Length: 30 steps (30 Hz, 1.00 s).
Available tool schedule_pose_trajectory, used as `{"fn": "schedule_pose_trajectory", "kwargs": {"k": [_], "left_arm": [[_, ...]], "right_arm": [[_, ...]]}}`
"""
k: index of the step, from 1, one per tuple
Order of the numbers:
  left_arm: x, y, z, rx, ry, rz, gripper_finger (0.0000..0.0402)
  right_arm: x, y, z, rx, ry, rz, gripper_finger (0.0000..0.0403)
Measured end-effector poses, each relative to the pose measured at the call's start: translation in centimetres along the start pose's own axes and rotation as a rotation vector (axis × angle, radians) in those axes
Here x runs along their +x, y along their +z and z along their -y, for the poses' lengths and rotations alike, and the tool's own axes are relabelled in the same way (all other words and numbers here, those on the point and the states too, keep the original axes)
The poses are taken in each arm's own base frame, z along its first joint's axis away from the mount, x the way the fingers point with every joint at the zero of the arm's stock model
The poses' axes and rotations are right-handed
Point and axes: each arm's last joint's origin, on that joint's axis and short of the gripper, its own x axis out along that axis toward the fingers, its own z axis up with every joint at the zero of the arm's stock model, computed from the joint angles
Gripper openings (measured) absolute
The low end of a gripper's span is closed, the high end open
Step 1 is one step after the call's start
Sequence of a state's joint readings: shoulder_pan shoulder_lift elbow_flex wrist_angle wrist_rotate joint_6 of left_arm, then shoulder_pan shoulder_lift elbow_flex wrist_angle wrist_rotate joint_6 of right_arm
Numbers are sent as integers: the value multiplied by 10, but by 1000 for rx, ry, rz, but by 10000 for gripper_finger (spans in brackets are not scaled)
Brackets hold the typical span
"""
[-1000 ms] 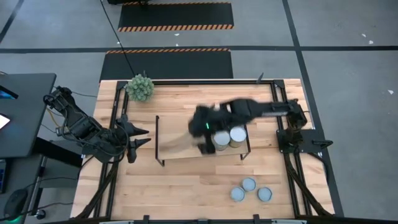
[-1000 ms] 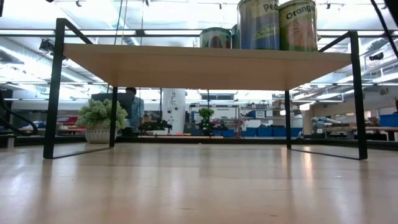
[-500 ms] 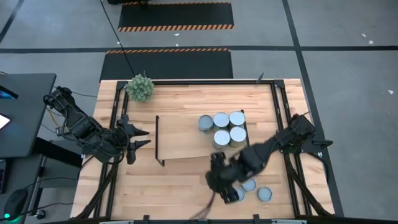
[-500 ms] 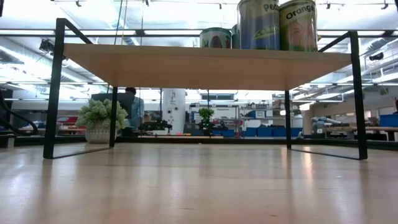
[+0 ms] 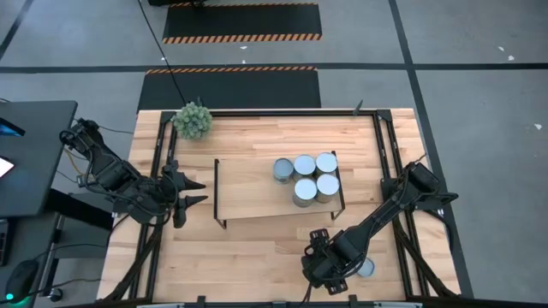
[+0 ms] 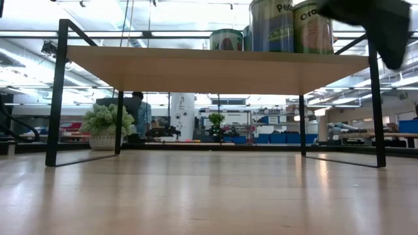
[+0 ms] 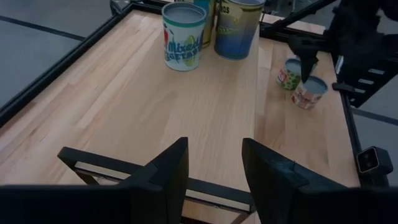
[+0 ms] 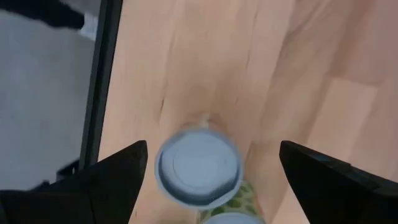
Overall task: Pick and place cans onto a shelf
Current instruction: Put the canned diced tomatoes on the shelf
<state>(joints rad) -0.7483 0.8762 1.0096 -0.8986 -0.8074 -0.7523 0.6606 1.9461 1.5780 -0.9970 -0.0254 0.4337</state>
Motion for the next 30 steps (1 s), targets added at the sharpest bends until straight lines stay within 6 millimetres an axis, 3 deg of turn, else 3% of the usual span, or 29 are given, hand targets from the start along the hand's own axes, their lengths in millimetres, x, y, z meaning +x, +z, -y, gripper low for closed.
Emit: {"fn": "schedule_pose_trajectory", "kwargs": {"k": [9, 21, 25, 30], "left_arm": [[0, 0, 0, -2, 0, -1, 155], [0, 0, 0, -2, 0, -1, 155], [0, 0, 0, -2, 0, -1, 155], [0, 0, 0, -2, 0, -1, 155]], "right_arm": [[24, -19, -2, -149, 18, -84, 374], [54, -33, -8, -261, 7, 2, 371], [63, -37, -4, -257, -19, 13, 347], [59, -32, -4, -256, -28, 34, 289]]}}
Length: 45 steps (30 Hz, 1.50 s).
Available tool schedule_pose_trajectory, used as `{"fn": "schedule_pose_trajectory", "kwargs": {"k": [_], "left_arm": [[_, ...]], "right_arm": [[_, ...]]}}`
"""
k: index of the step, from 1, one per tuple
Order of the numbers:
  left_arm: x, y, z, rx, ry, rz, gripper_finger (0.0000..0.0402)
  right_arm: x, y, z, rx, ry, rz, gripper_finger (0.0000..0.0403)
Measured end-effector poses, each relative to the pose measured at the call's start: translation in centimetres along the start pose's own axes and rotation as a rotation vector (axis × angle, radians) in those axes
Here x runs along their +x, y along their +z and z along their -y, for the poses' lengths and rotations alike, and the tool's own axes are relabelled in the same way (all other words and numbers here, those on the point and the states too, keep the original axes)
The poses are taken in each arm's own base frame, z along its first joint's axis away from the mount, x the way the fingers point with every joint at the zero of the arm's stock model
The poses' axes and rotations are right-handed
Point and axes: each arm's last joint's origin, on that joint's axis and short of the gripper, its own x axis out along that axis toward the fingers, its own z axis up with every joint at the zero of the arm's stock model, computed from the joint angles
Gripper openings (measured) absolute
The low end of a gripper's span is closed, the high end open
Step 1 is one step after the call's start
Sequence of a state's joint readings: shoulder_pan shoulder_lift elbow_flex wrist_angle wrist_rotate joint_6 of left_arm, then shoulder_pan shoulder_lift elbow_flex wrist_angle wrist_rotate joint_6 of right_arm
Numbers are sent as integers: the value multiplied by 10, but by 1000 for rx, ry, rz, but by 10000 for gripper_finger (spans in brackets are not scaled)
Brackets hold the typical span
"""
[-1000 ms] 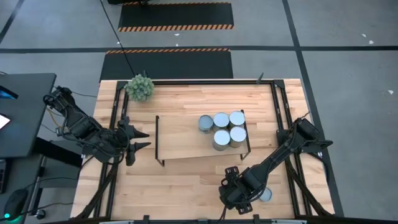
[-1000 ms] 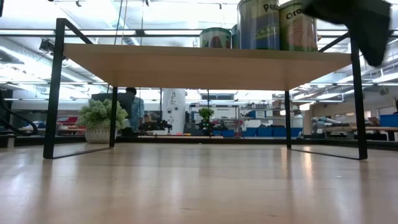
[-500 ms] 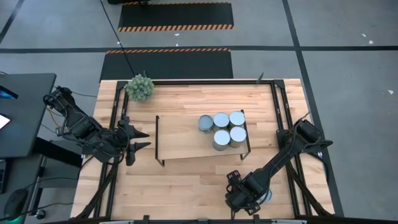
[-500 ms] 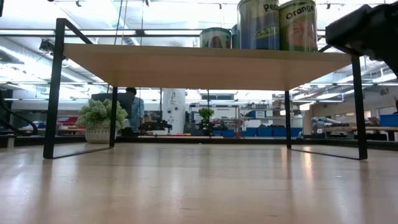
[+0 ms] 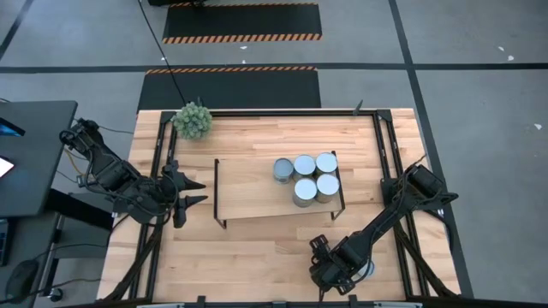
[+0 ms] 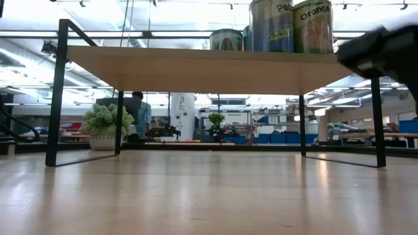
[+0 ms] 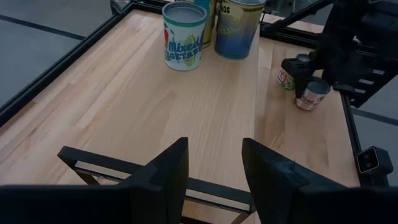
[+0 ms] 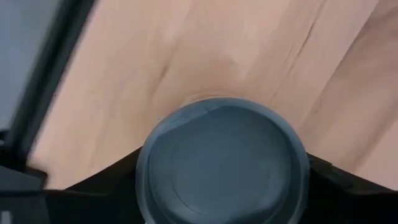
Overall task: Pick and place cans onto a shelf
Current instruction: Put the canned diced tomatoes on the shelf
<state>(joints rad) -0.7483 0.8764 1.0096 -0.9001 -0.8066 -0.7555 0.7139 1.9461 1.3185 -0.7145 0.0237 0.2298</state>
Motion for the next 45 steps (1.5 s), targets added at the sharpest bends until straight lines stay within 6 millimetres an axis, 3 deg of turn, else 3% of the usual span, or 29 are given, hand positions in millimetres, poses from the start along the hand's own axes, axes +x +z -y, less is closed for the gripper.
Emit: {"fn": "schedule_pose_trajectory", "kwargs": {"k": [9, 21, 29, 33, 45], "left_arm": [[0, 0, 0, -3, -2, 2, 155], [0, 1, 1, -9, -6, 6, 155], [0, 1, 1, -6, -6, 6, 155], [0, 1, 1, -3, -6, 6, 155], [0, 1, 1, -2, -6, 6, 155]], "right_arm": [[-37, 41, 19, 64, 10, 157, 288], [-124, 97, 69, 160, -76, 474, 288], [-156, 106, 76, 134, -100, 558, 288], [-162, 107, 83, 168, -131, 569, 288], [-180, 89, 159, 338, -249, 452, 288]]}}
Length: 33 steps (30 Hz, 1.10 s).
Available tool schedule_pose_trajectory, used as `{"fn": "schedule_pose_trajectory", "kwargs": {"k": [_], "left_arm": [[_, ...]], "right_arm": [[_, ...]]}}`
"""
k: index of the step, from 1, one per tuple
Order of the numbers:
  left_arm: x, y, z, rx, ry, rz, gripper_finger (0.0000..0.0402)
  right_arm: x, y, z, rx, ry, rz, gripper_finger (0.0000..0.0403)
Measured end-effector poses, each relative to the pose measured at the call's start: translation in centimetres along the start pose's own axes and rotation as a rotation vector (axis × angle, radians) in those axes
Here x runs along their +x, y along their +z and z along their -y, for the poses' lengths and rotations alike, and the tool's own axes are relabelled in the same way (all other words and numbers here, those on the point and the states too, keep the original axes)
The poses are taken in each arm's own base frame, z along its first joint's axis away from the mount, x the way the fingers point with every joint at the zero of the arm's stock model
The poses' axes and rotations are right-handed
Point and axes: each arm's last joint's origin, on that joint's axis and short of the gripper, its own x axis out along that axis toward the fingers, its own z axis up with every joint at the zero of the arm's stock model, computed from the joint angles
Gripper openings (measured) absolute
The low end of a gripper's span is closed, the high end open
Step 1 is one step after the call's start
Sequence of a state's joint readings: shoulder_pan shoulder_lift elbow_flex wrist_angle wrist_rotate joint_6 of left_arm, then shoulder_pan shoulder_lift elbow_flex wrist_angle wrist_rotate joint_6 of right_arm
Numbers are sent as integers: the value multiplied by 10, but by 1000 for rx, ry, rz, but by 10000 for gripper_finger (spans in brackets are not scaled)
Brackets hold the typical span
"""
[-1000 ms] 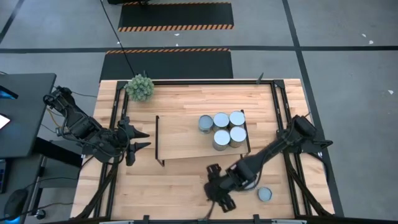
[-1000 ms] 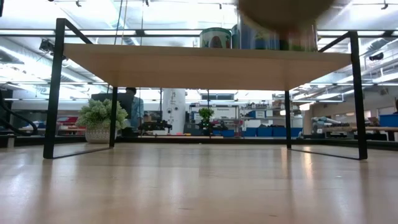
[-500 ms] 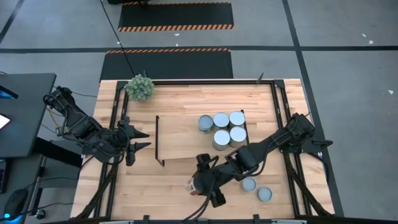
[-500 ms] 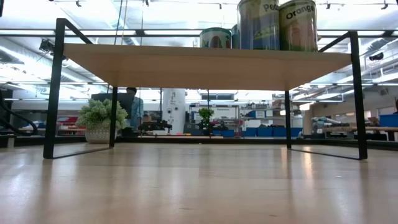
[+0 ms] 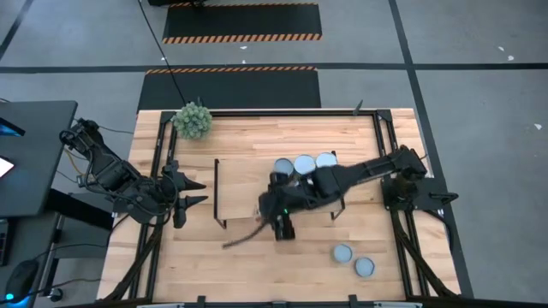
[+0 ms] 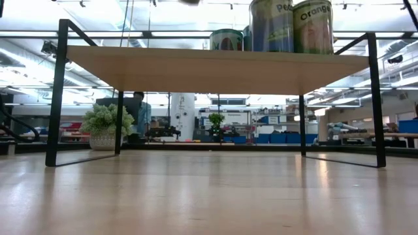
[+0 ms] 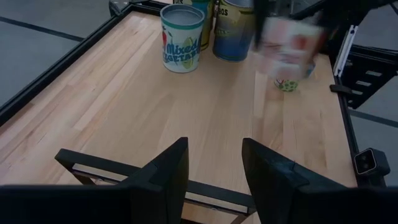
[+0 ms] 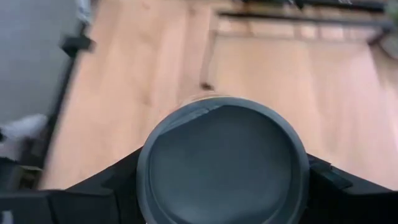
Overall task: Pick and place cans onto a shelf
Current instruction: Put the canned diced tomatoes on the shelf
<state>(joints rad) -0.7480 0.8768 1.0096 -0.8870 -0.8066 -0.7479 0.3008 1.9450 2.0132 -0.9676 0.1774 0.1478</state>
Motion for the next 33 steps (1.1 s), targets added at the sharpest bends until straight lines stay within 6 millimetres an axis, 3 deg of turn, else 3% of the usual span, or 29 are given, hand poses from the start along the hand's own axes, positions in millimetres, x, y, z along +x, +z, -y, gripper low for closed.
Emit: {"fn": "schedule_pose_trajectory", "kwargs": {"k": [5, 9, 17, 33], "left_arm": [[0, 0, 0, -1, 0, 1, 155], [0, 0, 0, -6, -1, 1, 155], [0, 0, 0, -8, -1, 1, 155], [0, 0, 0, -9, 0, 1, 155]], "right_arm": [[4, -5, 33, -27, -28, -96, 288], [5, -7, 45, -62, -21, -133, 288], [5, -9, 47, -201, 19, -152, 298], [6, -12, 51, -224, 32, -185, 311]]}}
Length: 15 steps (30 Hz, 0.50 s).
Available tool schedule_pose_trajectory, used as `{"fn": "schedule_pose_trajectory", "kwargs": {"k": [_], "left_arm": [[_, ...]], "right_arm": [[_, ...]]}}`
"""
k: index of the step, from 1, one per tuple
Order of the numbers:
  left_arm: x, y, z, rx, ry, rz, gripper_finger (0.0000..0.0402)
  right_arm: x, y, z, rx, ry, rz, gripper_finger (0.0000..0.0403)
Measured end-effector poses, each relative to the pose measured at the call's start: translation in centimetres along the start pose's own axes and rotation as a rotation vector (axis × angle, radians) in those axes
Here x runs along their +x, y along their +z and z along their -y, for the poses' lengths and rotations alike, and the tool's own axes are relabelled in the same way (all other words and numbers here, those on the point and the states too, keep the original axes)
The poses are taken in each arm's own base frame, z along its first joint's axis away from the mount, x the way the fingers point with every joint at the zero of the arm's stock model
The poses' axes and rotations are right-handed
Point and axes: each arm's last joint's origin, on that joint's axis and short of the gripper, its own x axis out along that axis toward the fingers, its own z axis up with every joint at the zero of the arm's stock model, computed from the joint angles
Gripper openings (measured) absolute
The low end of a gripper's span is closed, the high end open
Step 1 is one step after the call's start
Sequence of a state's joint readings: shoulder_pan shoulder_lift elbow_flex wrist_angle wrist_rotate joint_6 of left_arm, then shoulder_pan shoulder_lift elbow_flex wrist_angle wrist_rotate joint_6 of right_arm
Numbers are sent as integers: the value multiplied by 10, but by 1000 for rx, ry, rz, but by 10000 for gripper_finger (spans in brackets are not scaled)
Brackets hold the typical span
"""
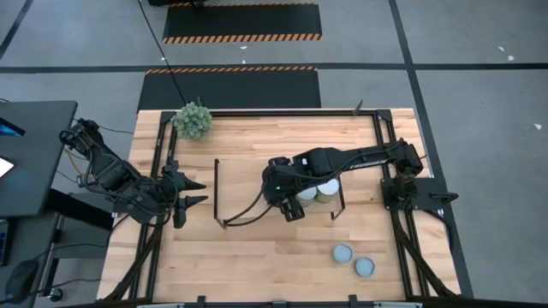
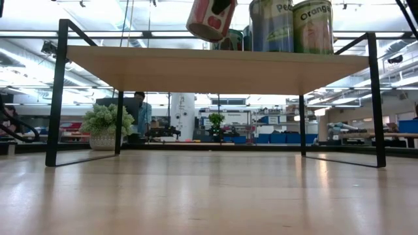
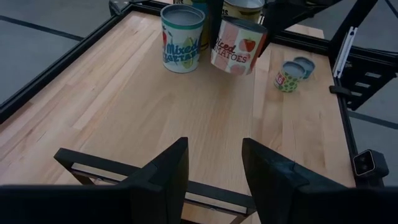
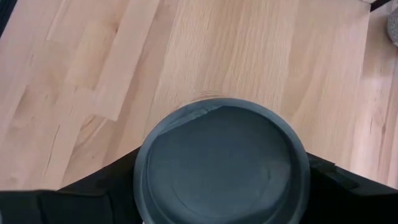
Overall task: Pick and place cans onto a shelf
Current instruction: Put the canned diced tomatoes on the shelf
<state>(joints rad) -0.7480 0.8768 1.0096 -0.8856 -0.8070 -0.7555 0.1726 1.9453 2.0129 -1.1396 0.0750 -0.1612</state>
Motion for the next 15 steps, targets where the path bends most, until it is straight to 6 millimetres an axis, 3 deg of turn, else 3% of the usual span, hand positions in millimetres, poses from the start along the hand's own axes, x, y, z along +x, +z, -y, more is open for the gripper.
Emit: {"fn": "schedule_pose_trajectory", "kwargs": {"k": [15], "left_arm": [[0, 4, 4, -4, -30, 32, 155]], "right_arm": [[1, -4, 4, 12, -10, -42, 323]]}}
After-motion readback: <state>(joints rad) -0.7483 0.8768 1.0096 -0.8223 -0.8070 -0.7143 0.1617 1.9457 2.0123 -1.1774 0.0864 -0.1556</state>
